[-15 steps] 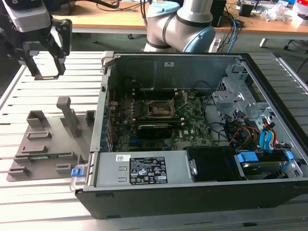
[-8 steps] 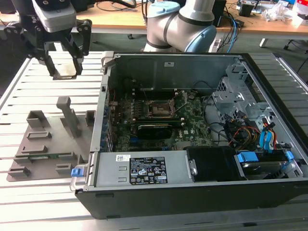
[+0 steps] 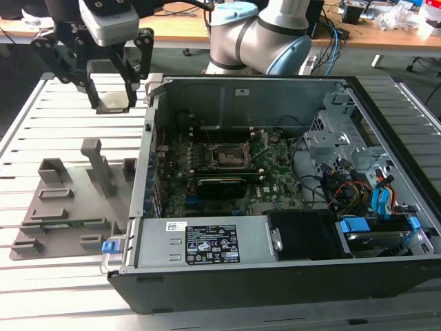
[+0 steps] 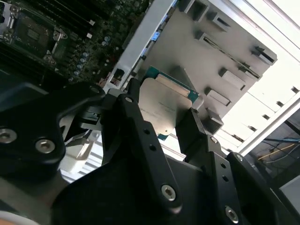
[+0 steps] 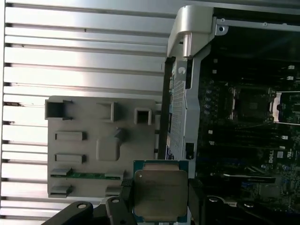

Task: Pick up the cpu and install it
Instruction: 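Pick up the cpu and move it towards the insertion slot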

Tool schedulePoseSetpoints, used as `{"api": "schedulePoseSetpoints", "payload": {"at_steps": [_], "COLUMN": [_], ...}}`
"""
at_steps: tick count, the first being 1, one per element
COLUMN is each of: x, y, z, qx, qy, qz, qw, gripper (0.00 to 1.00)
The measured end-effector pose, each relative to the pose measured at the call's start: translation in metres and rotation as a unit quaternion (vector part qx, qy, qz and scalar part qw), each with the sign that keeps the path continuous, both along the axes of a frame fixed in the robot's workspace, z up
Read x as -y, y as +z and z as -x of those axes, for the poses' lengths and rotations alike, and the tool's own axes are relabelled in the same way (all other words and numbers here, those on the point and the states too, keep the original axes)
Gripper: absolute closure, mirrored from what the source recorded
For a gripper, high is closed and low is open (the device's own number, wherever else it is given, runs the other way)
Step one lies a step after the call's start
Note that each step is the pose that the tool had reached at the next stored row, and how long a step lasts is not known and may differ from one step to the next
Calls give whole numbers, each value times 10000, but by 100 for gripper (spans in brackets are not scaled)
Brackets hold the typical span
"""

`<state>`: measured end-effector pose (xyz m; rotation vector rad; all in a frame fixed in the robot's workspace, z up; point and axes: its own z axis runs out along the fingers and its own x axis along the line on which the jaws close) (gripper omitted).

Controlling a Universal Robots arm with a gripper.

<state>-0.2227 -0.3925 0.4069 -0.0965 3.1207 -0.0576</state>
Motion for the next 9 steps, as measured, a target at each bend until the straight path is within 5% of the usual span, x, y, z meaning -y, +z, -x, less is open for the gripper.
{"api": "schedulePoseSetpoints", "payload": {"at_steps": [9], "x": [-9], "y": [0], "z": [-317], "qx": [-3], "qy": [0], "qz": [7], "qw": [10000], "gripper": [45]}}
